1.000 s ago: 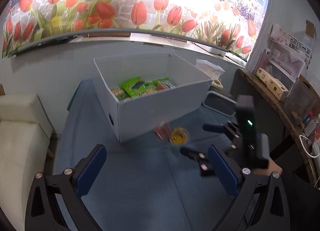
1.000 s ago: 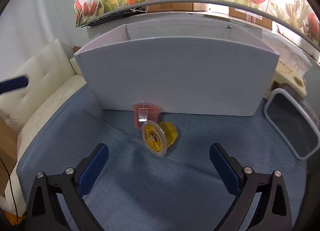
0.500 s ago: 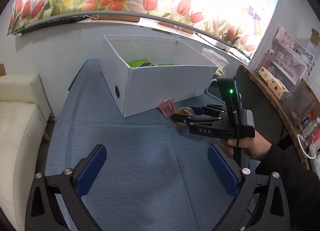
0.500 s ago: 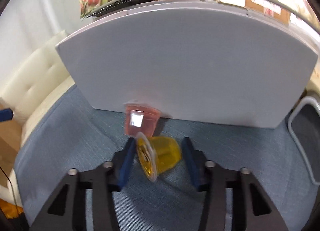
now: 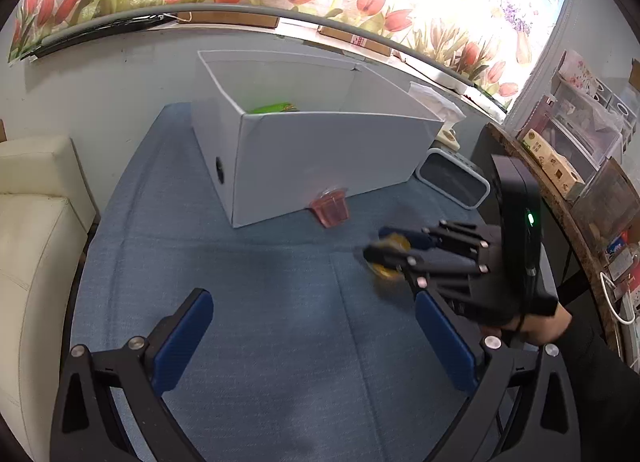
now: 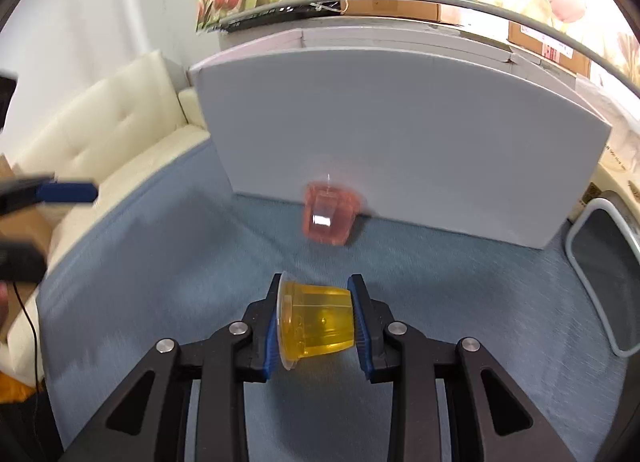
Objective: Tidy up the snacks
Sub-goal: 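Grasp the pink jelly cup by the box with the left gripper while the right holds its cup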
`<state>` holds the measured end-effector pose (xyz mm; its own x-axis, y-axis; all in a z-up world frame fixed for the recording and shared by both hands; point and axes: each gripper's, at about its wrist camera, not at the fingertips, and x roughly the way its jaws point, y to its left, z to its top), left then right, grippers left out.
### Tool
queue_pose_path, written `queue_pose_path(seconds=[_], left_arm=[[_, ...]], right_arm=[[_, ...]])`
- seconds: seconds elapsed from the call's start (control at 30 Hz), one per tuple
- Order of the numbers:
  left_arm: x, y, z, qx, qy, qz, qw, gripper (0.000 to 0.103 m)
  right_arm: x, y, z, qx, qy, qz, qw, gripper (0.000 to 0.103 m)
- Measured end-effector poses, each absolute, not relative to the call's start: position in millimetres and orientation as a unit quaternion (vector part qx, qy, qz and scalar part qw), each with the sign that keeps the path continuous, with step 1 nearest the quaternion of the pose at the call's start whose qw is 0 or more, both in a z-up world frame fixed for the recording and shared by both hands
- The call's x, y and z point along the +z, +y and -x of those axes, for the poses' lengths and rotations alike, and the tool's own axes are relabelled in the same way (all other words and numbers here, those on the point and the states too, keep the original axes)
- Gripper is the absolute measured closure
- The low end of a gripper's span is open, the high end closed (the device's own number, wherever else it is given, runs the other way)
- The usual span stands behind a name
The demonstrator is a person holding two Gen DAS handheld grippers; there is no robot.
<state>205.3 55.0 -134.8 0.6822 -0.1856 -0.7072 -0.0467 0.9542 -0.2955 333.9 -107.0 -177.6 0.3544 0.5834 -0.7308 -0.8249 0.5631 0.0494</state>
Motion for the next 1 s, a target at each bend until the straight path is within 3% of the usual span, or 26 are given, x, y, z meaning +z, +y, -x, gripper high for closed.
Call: queue_pose_path(seconds=[0.4,0.73,1.0], left_arm=[[-149,26,-260,-0.028,0.41,0.144,0.9,0.0],[-191,-14,-338,0.161,0.434,0.158,0.872,0.0],[-207,-24,-361,0.213,0.429,0.149,0.865,0.0]], right_arm=[[-154,-164,-278,0.425,0.341,0.133,0.828,0.07],[-160,-205,-233,0.418,0.347,0.11,0.833,0.07],[-164,-226,-231,0.418,0.352,0.085,0.833,0.07]])
